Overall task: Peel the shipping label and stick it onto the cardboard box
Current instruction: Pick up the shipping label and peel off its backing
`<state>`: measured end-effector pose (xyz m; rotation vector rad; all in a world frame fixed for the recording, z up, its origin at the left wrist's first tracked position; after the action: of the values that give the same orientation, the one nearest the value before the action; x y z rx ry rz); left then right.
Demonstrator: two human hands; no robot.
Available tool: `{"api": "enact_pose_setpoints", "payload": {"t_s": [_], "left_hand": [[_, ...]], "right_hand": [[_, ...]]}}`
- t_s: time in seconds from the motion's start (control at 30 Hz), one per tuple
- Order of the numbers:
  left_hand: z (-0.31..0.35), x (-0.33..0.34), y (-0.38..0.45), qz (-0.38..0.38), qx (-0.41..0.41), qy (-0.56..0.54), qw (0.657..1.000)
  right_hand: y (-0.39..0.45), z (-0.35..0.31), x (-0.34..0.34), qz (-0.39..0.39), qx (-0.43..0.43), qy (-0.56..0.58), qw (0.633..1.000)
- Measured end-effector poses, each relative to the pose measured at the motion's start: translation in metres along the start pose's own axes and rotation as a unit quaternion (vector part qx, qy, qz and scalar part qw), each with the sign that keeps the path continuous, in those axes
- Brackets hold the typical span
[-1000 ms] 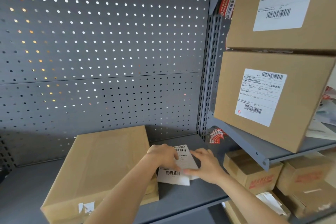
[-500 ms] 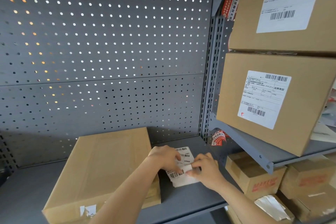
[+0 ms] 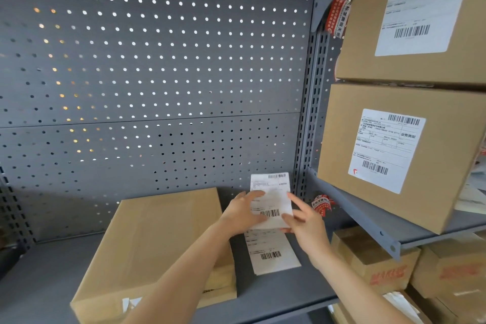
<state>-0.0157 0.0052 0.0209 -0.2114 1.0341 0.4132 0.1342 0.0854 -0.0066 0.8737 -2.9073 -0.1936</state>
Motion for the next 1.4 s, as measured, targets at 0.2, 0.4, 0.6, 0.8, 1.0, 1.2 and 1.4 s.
{"api": "enact_pose_setpoints", "payload": {"t_s": [0.2,0.4,0.6,0.8,1.0,1.2,1.4], "left_hand": [[-0.02,-0.026,-0.009,0.075,-0.024,-0.229,0.97],[-0.052,-0.055,-0.041,0.119,-0.028,-0.385,0.915],[-0.099,-0.075,-0.074,0.21,-0.069,-0.43,0.875],[-0.134,-0.092,-0.094,0.319,-0.091,-0.411,0.849],[-0.15,-0.095,-0.093,0.38,-0.124,-0.404,0.822],[-0.154,-0.093,-0.087,0.388,-0.118,-0.388,0.828],[-0.157,-0.091,-0.085,0.384,-0.113,-0.399,0.825]], "right_hand": [[0.008,-0.019,0.03,-0.013,-0.067,-0.009,0.998],[0.015,-0.028,0.079,-0.037,-0.046,0.046,0.997],[0.011,-0.024,0.147,-0.077,0.0,0.113,0.991],[0.01,-0.018,0.193,-0.087,0.026,0.118,0.989],[0.008,-0.017,0.206,-0.131,0.008,0.051,0.99],[0.011,-0.012,0.205,-0.132,0.007,0.038,0.991],[0.013,-0.01,0.205,-0.129,0.003,0.037,0.991]]}}
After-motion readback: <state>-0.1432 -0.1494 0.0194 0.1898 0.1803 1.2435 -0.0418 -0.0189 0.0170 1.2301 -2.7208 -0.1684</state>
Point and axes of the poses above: each hand's wrist, its own y-axis towards the middle knuckle, its own x-axis out of the palm, z = x × y, the point moved 1 cm from there along y, towards the middle knuckle, and after that the axes turned 10 degrees about y, right-handed, at the moved point
